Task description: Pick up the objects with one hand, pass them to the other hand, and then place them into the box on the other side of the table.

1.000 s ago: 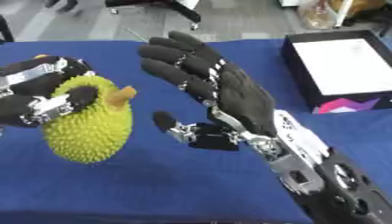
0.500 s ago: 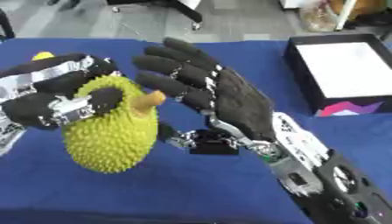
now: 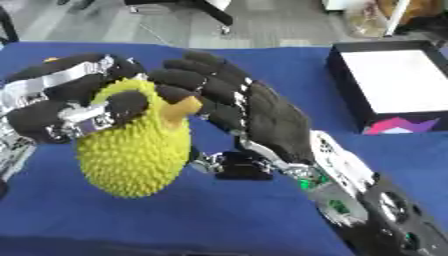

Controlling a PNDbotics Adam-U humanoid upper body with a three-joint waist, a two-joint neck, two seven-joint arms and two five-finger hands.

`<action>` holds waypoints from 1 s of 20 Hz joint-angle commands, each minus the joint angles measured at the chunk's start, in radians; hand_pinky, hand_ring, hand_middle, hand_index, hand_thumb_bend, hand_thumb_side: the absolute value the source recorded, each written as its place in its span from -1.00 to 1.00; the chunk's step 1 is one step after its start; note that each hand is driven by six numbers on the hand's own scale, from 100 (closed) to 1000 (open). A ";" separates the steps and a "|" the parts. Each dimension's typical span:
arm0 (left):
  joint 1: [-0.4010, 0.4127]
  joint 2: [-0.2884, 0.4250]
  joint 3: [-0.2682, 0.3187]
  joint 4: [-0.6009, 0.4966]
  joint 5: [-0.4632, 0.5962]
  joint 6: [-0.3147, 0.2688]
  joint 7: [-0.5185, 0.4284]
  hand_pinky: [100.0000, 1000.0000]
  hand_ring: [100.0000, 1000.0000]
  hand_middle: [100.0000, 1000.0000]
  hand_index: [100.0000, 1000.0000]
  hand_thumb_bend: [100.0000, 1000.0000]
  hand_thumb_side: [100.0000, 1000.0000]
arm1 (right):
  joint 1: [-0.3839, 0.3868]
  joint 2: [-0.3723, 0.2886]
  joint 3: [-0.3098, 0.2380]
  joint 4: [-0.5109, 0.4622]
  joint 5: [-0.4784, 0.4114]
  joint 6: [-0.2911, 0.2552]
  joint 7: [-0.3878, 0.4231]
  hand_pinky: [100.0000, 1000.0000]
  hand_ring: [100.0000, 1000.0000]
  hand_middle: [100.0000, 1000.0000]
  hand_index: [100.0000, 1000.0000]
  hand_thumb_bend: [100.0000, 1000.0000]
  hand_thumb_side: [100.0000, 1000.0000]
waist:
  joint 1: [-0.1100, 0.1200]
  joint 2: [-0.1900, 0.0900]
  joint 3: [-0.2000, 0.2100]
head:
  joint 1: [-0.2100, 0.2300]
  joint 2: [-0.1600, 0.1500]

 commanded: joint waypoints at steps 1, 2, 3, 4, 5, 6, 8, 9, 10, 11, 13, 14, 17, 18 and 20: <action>-0.019 -0.004 0.012 0.033 -0.016 -0.006 0.019 -0.92 -1.00 -0.95 -0.19 -1.00 -0.07 | -0.012 -0.001 -0.010 -0.021 -0.014 0.002 -0.024 0.90 0.85 0.80 1.00 -0.90 -1.00 | 0.001 -0.007 -0.001 | 0.005 -0.002; -0.018 -0.007 0.010 0.047 -0.023 -0.009 0.021 -0.92 -1.00 -0.95 -0.19 -1.00 -0.07 | -0.012 -0.001 -0.010 -0.021 -0.017 0.003 -0.029 0.90 0.85 0.80 1.00 -0.91 -1.00 | 0.001 -0.007 -0.002 | 0.007 -0.002; -0.017 -0.008 0.008 0.061 -0.031 -0.012 0.022 -0.92 -1.00 -0.95 -0.19 -1.00 -0.08 | -0.012 -0.001 -0.009 -0.021 -0.019 0.004 -0.032 0.89 0.85 0.80 1.00 -0.93 -1.00 | 0.001 -0.006 -0.003 | 0.007 -0.002; -0.016 -0.009 0.006 0.075 -0.037 -0.016 0.023 -0.92 -1.00 -0.95 -0.19 -1.00 -0.09 | -0.013 -0.001 -0.009 -0.021 -0.022 0.004 -0.034 0.89 0.84 0.80 1.00 -0.95 -1.00 | 0.002 -0.006 -0.003 | 0.008 -0.002; -0.014 -0.010 0.005 0.088 -0.043 -0.019 0.022 -0.92 -1.00 -0.95 -0.18 -1.00 -0.10 | -0.013 0.000 -0.008 -0.021 -0.026 0.004 -0.037 0.89 0.84 0.79 1.00 -0.97 -1.00 | 0.002 -0.005 -0.004 | 0.008 -0.002; -0.012 -0.009 0.003 0.097 -0.048 -0.023 0.020 -0.92 -1.00 -0.95 -0.18 -1.00 -0.10 | -0.013 0.000 -0.008 -0.021 -0.030 0.004 -0.038 0.89 0.84 0.79 1.00 -0.98 -1.00 | 0.003 -0.005 -0.004 | 0.008 -0.002; -0.007 -0.007 0.001 0.110 -0.055 -0.029 0.015 -0.92 -1.00 -0.95 -0.18 -1.00 -0.10 | -0.012 0.001 -0.007 -0.021 -0.043 0.005 -0.037 0.88 0.84 0.79 1.00 -1.00 -1.00 | 0.004 -0.005 -0.005 | 0.008 -0.002; -0.005 -0.005 0.000 0.114 -0.058 -0.031 0.012 -0.92 -1.00 -0.95 -0.18 -1.00 -0.11 | -0.012 0.001 -0.007 -0.021 -0.052 0.007 -0.037 0.88 0.85 0.79 1.00 -1.00 -1.00 | 0.005 -0.005 -0.005 | 0.009 -0.002; -0.002 -0.002 -0.001 0.117 -0.060 -0.032 0.010 -0.92 -1.00 -0.95 -0.18 -1.00 -0.12 | -0.012 0.001 -0.008 -0.021 -0.062 0.009 -0.038 0.88 0.85 0.79 1.00 -1.00 -1.00 | 0.005 -0.005 -0.005 | 0.009 -0.002; 0.000 -0.001 -0.002 0.120 -0.062 -0.033 0.008 -0.92 -1.00 -0.95 -0.18 -1.00 -0.12 | -0.012 0.001 -0.009 -0.021 -0.071 0.011 -0.039 0.88 0.85 0.79 1.00 -1.00 -1.00 | 0.005 -0.005 -0.005 | 0.009 -0.002; 0.002 -0.001 -0.003 0.124 -0.065 -0.033 0.006 -0.92 -1.00 -0.95 -0.18 -1.00 -0.12 | -0.012 0.000 -0.010 -0.021 -0.082 0.010 -0.038 0.88 0.85 0.79 1.00 -1.00 -1.00 | 0.006 -0.005 -0.005 | 0.009 -0.002; 0.002 -0.002 -0.003 0.126 -0.065 -0.033 0.005 -0.92 -1.00 -0.95 -0.18 -1.00 -0.12 | -0.013 0.000 -0.010 -0.021 -0.085 0.007 -0.037 0.88 0.85 0.79 1.00 -1.00 -1.00 | 0.005 -0.006 -0.005 | 0.009 -0.002; -0.002 -0.010 -0.006 0.129 -0.063 -0.033 0.005 -0.92 -1.00 -0.95 -0.18 -1.00 -0.12 | -0.013 -0.002 -0.010 -0.021 -0.089 0.000 -0.035 0.86 0.84 0.79 1.00 -1.00 -1.00 | 0.004 -0.007 -0.005 | 0.009 -0.002; -0.004 -0.013 -0.008 0.130 -0.063 -0.032 0.004 -0.92 -1.00 -0.95 -0.18 -1.00 -0.12 | -0.013 -0.002 -0.010 -0.021 -0.089 -0.003 -0.033 0.86 0.84 0.79 1.00 -1.00 -1.00 | 0.004 -0.007 -0.005 | 0.009 -0.002; -0.008 -0.021 -0.009 0.129 -0.061 -0.032 0.003 -0.92 -1.00 -0.95 -0.18 -1.00 -0.11 | -0.013 -0.003 -0.009 -0.021 -0.087 -0.008 -0.027 0.86 0.84 0.79 1.00 -1.00 -1.00 | 0.003 -0.006 -0.005 | 0.008 -0.002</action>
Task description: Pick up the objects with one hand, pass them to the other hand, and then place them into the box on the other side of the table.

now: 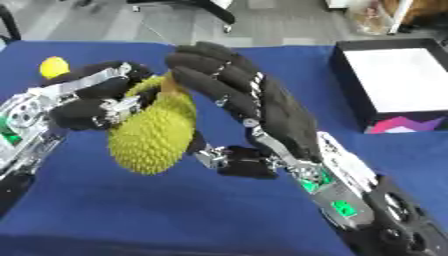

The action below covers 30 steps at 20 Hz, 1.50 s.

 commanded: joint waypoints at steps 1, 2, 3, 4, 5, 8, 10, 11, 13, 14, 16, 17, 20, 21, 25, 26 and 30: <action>-0.020 -0.007 0.003 -0.003 0.000 0.000 -0.001 -0.92 -1.00 -0.95 -0.18 -1.00 -0.11 | -0.013 -0.003 -0.008 -0.021 -0.005 -0.011 0.006 0.86 0.84 0.79 1.00 -1.00 -1.00 | -0.001 -0.011 0.000 | 0.001 -0.002; -0.022 -0.011 0.003 -0.004 0.002 -0.001 -0.001 -0.92 -1.00 -0.95 -0.18 -1.00 -0.11 | -0.012 -0.004 -0.007 -0.021 -0.005 -0.013 0.011 0.86 0.84 0.79 1.00 -1.00 -1.00 | -0.002 -0.010 0.000 | 0.001 -0.002; -0.025 -0.015 0.003 -0.005 0.003 -0.001 -0.001 -0.92 -1.00 -0.95 -0.18 -1.00 -0.10 | -0.012 -0.004 -0.006 -0.021 -0.005 -0.016 0.016 0.85 0.84 0.79 1.00 -1.00 -1.00 | -0.002 -0.010 0.001 | 0.001 -0.002; -0.027 -0.020 0.005 -0.006 0.005 -0.002 0.001 -0.92 -1.00 -0.95 -0.18 -1.00 -0.09 | -0.011 -0.005 -0.004 -0.021 -0.005 -0.018 0.022 0.85 0.84 0.79 1.00 -1.00 -1.00 | -0.002 -0.010 0.001 | 0.001 -0.002; -0.029 -0.025 0.007 -0.008 0.008 -0.003 0.003 -0.92 -1.00 -0.95 -0.18 -1.00 -0.08 | -0.010 -0.005 -0.003 -0.021 -0.006 -0.021 0.028 0.84 0.83 0.78 1.00 -1.00 -1.00 | -0.002 -0.010 0.001 | 0.001 -0.002; -0.033 -0.035 0.012 -0.016 0.021 -0.007 0.009 -0.92 -1.00 -0.95 -0.18 -1.00 -0.07 | -0.009 -0.005 -0.003 -0.021 -0.012 -0.027 0.039 0.83 0.82 0.76 1.00 -1.00 -1.00 | -0.002 -0.010 0.001 | 0.000 -0.002; -0.034 -0.039 0.015 -0.023 0.032 -0.007 0.014 -0.92 -1.00 -0.94 -0.18 -1.00 -0.06 | -0.008 -0.006 -0.003 -0.021 -0.019 -0.029 0.045 0.82 0.81 0.75 1.00 -1.00 -1.00 | -0.002 -0.010 0.001 | 0.000 -0.002; -0.035 -0.040 0.016 -0.026 0.038 -0.006 0.016 -0.92 -1.00 -0.94 -0.18 -1.00 -0.05 | -0.008 -0.006 -0.003 -0.021 -0.022 -0.029 0.046 0.80 0.80 0.73 1.00 -1.00 -1.00 | -0.002 -0.011 0.001 | 0.000 -0.002; -0.036 -0.041 0.017 -0.032 0.051 -0.003 0.022 -0.92 -1.00 -0.94 -0.18 -1.00 -0.05 | -0.007 -0.006 -0.003 -0.021 -0.031 -0.029 0.047 0.78 0.78 0.70 0.94 -1.00 -1.00 | -0.001 -0.012 0.001 | -0.001 -0.002; -0.038 -0.042 0.017 -0.035 0.058 -0.001 0.025 -0.92 -1.00 -0.94 -0.18 -1.00 -0.05 | -0.007 -0.006 -0.003 -0.021 -0.036 -0.030 0.045 0.77 0.77 0.68 0.92 -1.00 -1.00 | -0.001 -0.012 0.001 | -0.001 -0.002; -0.039 -0.043 0.017 -0.039 0.067 0.004 0.031 -0.92 -1.00 -0.94 -0.18 -1.00 -0.04 | -0.006 -0.005 -0.004 -0.021 -0.045 -0.030 0.035 0.71 0.71 0.62 0.85 -1.00 -1.00 | -0.001 -0.012 0.001 | -0.001 -0.002; -0.038 -0.043 0.018 -0.041 0.071 0.006 0.034 -0.92 -1.00 -0.94 -0.18 -1.00 -0.04 | -0.005 -0.004 -0.005 -0.021 -0.050 -0.031 0.027 0.67 0.67 0.57 0.80 -1.00 -1.00 | 0.000 -0.012 0.000 | -0.001 -0.002; -0.036 -0.042 0.022 -0.039 0.080 0.009 0.046 -0.92 -1.00 -0.94 -0.18 -1.00 -0.04 | 0.001 -0.001 -0.007 -0.021 -0.072 -0.035 -0.002 0.54 0.54 0.41 0.70 -1.00 -1.00 | 0.000 -0.013 0.000 | 0.000 -0.002; -0.035 -0.042 0.023 -0.038 0.084 0.010 0.051 -0.92 -1.00 -0.94 -0.18 -1.00 -0.04 | 0.004 0.000 -0.007 -0.021 -0.084 -0.037 -0.013 0.50 0.51 0.36 0.68 -1.00 -1.00 | 0.000 -0.013 0.000 | 0.000 -0.002; -0.029 -0.043 0.029 -0.035 0.105 0.008 0.069 -0.92 -1.00 -0.93 -0.18 -1.00 -0.02 | 0.014 0.005 -0.010 -0.021 -0.140 -0.050 -0.056 0.36 0.41 0.23 0.57 -1.00 -1.00 | 0.001 -0.012 0.000 | 0.002 -0.002; -0.028 -0.045 0.030 -0.036 0.109 0.007 0.073 -0.92 -1.00 -0.93 -0.18 -1.00 -0.02 | 0.015 0.007 -0.012 -0.021 -0.153 -0.054 -0.067 0.33 0.39 0.21 0.56 -1.00 -1.00 | 0.000 -0.012 0.000 | 0.003 -0.002; -0.023 -0.056 0.034 -0.037 0.126 0.005 0.084 -0.92 -1.00 -0.93 -0.18 -1.00 0.03 | 0.020 0.015 -0.019 -0.021 -0.200 -0.063 -0.110 0.12 0.20 0.03 0.40 -1.00 -0.18 | -0.001 -0.011 0.000 | 0.004 -0.002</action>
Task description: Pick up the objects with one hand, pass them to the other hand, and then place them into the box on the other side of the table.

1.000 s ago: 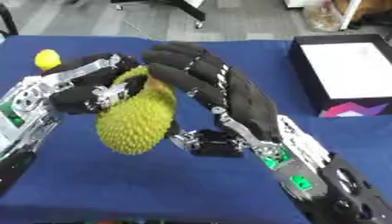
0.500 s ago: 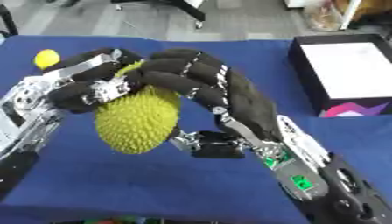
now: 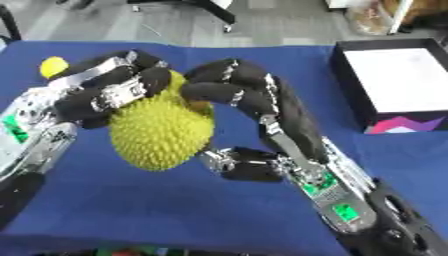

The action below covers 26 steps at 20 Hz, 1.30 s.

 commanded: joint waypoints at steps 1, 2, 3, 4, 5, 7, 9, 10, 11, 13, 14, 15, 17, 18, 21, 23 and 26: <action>-0.012 -0.005 0.026 -0.016 0.020 -0.004 0.015 -0.92 -1.00 -0.92 -0.17 -1.00 0.04 | -0.006 0.004 -0.018 -0.020 -0.049 0.001 -0.050 0.00 0.10 -0.08 0.31 -1.00 -0.18 | -0.002 -0.011 0.000 | 0.003 -0.002; -0.011 -0.010 0.027 -0.016 0.026 -0.005 0.018 -0.92 -1.00 -0.92 -0.17 -1.00 0.05 | -0.007 0.006 -0.024 -0.020 -0.062 0.007 -0.070 -0.12 0.01 -0.16 0.23 -1.00 -0.22 | -0.002 -0.011 -0.001 | 0.003 -0.002; -0.011 -0.013 0.026 -0.017 0.032 -0.005 0.020 -0.92 -1.00 -0.92 -0.17 -1.00 0.05 | -0.008 0.006 -0.030 -0.020 -0.069 0.014 -0.087 -0.12 0.01 -0.16 0.23 -1.00 -0.22 | -0.002 -0.011 -0.001 | 0.003 -0.002; -0.012 -0.016 0.024 -0.017 0.036 -0.004 0.020 -0.91 -1.00 -0.92 -0.17 -1.00 0.03 | -0.009 0.008 -0.034 -0.020 -0.073 0.022 -0.104 -0.25 -0.09 -0.26 0.12 -1.00 -0.22 | -0.002 -0.011 -0.002 | 0.004 -0.002; -0.013 -0.018 0.021 -0.018 0.039 -0.002 0.019 -0.91 -1.00 -0.92 -0.17 -1.00 0.02 | -0.009 0.009 -0.037 -0.020 -0.076 0.031 -0.120 -0.31 -0.13 -0.31 0.06 -1.00 -0.20 | -0.002 -0.011 -0.002 | 0.004 -0.002; -0.015 -0.019 0.013 -0.022 0.040 0.005 0.015 -0.87 -1.00 -0.90 -0.14 -1.00 -0.02 | -0.010 0.011 -0.042 -0.020 -0.078 0.048 -0.147 -0.44 -0.21 -0.43 -0.06 -1.00 -0.18 | -0.002 -0.011 -0.003 | 0.005 -0.002; -0.017 -0.019 0.007 -0.025 0.037 0.013 0.010 -0.82 -1.00 -0.86 -0.10 -1.00 -0.05 | -0.011 0.013 -0.045 -0.020 -0.074 0.059 -0.166 -0.48 -0.25 -0.47 -0.10 -1.00 -0.18 | -0.002 -0.012 -0.003 | 0.005 -0.002; -0.017 -0.020 0.005 -0.025 0.034 0.017 0.009 -0.78 -1.00 -0.84 -0.07 -1.00 -0.08 | -0.011 0.014 -0.046 -0.020 -0.071 0.063 -0.173 -0.51 -0.27 -0.51 -0.13 -1.00 -0.18 | -0.002 -0.012 -0.003 | 0.006 -0.002; -0.018 -0.020 0.004 -0.026 0.032 0.020 0.008 -0.78 -1.00 -0.84 -0.07 -1.00 -0.08 | -0.012 0.015 -0.047 -0.020 -0.069 0.066 -0.178 -0.52 -0.28 -0.52 -0.15 -1.00 -0.18 | -0.001 -0.012 -0.003 | 0.006 -0.002; -0.020 -0.023 0.002 -0.027 0.031 0.024 0.004 -0.80 -1.00 -0.85 -0.08 -1.00 -0.07 | -0.012 0.016 -0.048 -0.020 -0.065 0.070 -0.187 -0.52 -0.28 -0.52 -0.16 -1.00 -0.18 | -0.001 -0.012 -0.004 | 0.006 -0.002; -0.021 -0.024 0.001 -0.029 0.031 0.025 0.002 -0.81 -1.00 -0.86 -0.09 -1.00 -0.06 | -0.013 0.017 -0.048 -0.020 -0.064 0.071 -0.190 -0.48 -0.25 -0.49 -0.12 -1.00 -0.18 | -0.001 -0.012 -0.004 | 0.006 -0.002; -0.022 -0.025 0.001 -0.031 0.030 0.025 0.000 -0.82 -1.00 -0.86 -0.10 -1.00 -0.05 | -0.013 0.017 -0.048 -0.020 -0.061 0.071 -0.192 -0.44 -0.22 -0.46 -0.09 -1.00 -0.23 | -0.001 -0.012 -0.005 | 0.007 -0.002; -0.023 -0.024 0.003 -0.035 0.029 0.025 -0.001 -0.83 -1.00 -0.87 -0.11 -1.00 -0.05 | -0.012 0.015 -0.045 -0.020 -0.050 0.073 -0.183 -0.21 -0.07 -0.34 0.06 -1.00 -0.59 | -0.001 -0.012 -0.004 | 0.007 -0.002; -0.023 -0.022 0.005 -0.035 0.028 0.025 -0.001 -0.84 -1.00 -0.88 -0.11 -1.00 -0.04 | -0.012 0.014 -0.042 -0.020 -0.041 0.072 -0.170 -0.11 0.00 -0.20 0.24 -1.00 -1.00 | -0.001 -0.012 -0.004 | 0.006 -0.002; -0.023 -0.010 0.015 -0.036 0.027 0.021 0.003 -0.85 -1.00 -0.89 -0.12 -1.00 -0.04 | -0.005 0.018 -0.041 -0.020 -0.010 0.076 -0.119 0.11 0.20 0.02 0.54 -1.00 -1.00 | 0.000 -0.012 -0.005 | 0.007 -0.002; -0.025 0.008 0.023 -0.040 0.028 0.019 0.007 -0.86 -1.00 -0.90 -0.12 -1.00 -0.04 | 0.004 0.020 -0.047 -0.020 0.021 0.073 -0.075 0.27 0.36 0.20 0.75 -1.00 -1.00 | 0.002 -0.012 -0.005 | 0.008 -0.002; -0.028 0.037 0.030 -0.046 0.028 0.023 0.010 -0.86 -1.00 -0.90 -0.13 -1.00 -0.06 | 0.014 0.020 -0.050 -0.020 0.087 0.040 0.003 0.50 0.53 0.46 0.91 -1.00 -1.00 | 0.003 -0.013 -0.005 | 0.009 -0.002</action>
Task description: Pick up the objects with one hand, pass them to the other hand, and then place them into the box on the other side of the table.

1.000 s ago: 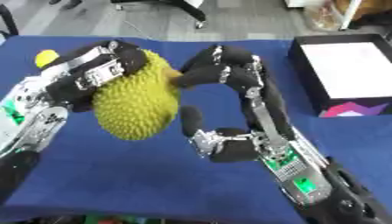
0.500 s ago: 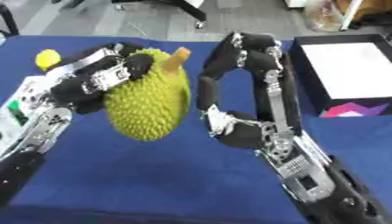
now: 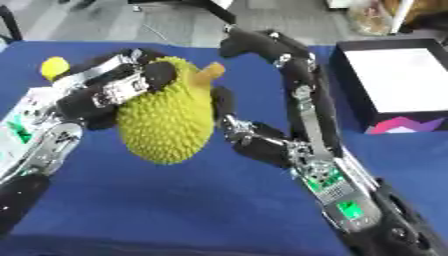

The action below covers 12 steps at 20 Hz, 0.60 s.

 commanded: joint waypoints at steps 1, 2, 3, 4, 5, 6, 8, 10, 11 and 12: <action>-0.025 0.044 0.023 -0.025 -0.002 0.003 0.007 -0.86 -1.00 -0.90 -0.13 -1.00 -0.06 | -0.004 -0.002 -0.013 -0.020 0.073 -0.041 0.079 0.52 0.55 0.49 0.92 -1.00 -1.00 | 0.002 -0.014 0.000 | 0.004 -0.002; -0.026 0.049 0.022 -0.027 -0.002 0.005 0.006 -0.86 -1.00 -0.90 -0.13 -1.00 -0.07 | -0.003 -0.001 -0.015 -0.020 0.092 -0.059 0.096 0.55 0.58 0.53 0.94 -1.00 -1.00 | 0.003 -0.014 0.000 | 0.005 -0.002; -0.026 0.053 0.020 -0.028 -0.003 0.009 0.005 -0.86 -1.00 -0.90 -0.13 -1.00 -0.08 | -0.003 0.000 -0.018 -0.020 0.112 -0.078 0.111 0.58 0.60 0.56 0.94 -1.00 -1.00 | 0.003 -0.014 -0.001 | 0.006 -0.002; -0.026 0.055 0.018 -0.029 -0.003 0.011 0.004 -0.86 -1.00 -0.90 -0.13 -1.00 -0.08 | -0.003 0.002 -0.021 -0.020 0.129 -0.094 0.123 0.61 0.62 0.59 0.94 -0.99 -1.00 | 0.002 -0.014 -0.001 | 0.006 -0.002; -0.027 0.055 0.016 -0.029 -0.003 0.014 0.003 -0.86 -1.00 -0.90 -0.13 -1.00 -0.09 | -0.002 0.003 -0.024 -0.020 0.145 -0.109 0.132 0.63 0.63 0.60 0.94 -0.96 -1.00 | 0.002 -0.014 -0.001 | 0.007 -0.002; -0.028 0.056 0.014 -0.029 -0.004 0.017 0.003 -0.86 -1.00 -0.90 -0.13 -1.00 -0.09 | -0.001 0.004 -0.026 -0.020 0.158 -0.121 0.138 0.66 0.65 0.63 0.95 -0.87 -1.00 | 0.002 -0.014 -0.002 | 0.007 -0.002; -0.032 0.058 0.009 -0.028 -0.008 0.022 -0.001 -0.86 -1.00 -0.90 -0.13 -1.00 -0.10 | 0.001 0.005 -0.025 -0.020 0.179 -0.148 0.150 0.71 0.68 0.66 0.96 -0.77 -1.00 | 0.001 -0.015 -0.002 | 0.009 -0.002; -0.035 0.061 0.007 -0.025 -0.011 0.025 -0.003 -0.86 -1.00 -0.90 -0.13 -1.00 -0.10 | 0.003 0.006 -0.026 -0.020 0.192 -0.172 0.158 0.74 0.70 0.68 0.97 -0.71 -1.00 | 0.001 -0.015 -0.003 | 0.010 -0.002; -0.036 0.061 0.008 -0.023 -0.011 0.025 -0.002 -0.86 -1.00 -0.90 -0.13 -1.00 -0.10 | 0.003 0.006 -0.027 -0.020 0.197 -0.180 0.161 0.75 0.71 0.69 0.97 -0.70 -1.00 | 0.001 -0.015 -0.003 | 0.009 -0.002; -0.036 0.062 0.009 -0.021 -0.011 0.024 -0.002 -0.86 -1.00 -0.90 -0.13 -1.00 -0.10 | 0.003 0.006 -0.027 -0.020 0.200 -0.186 0.163 0.76 0.72 0.70 0.97 -0.69 -1.00 | 0.001 -0.015 -0.004 | 0.009 -0.002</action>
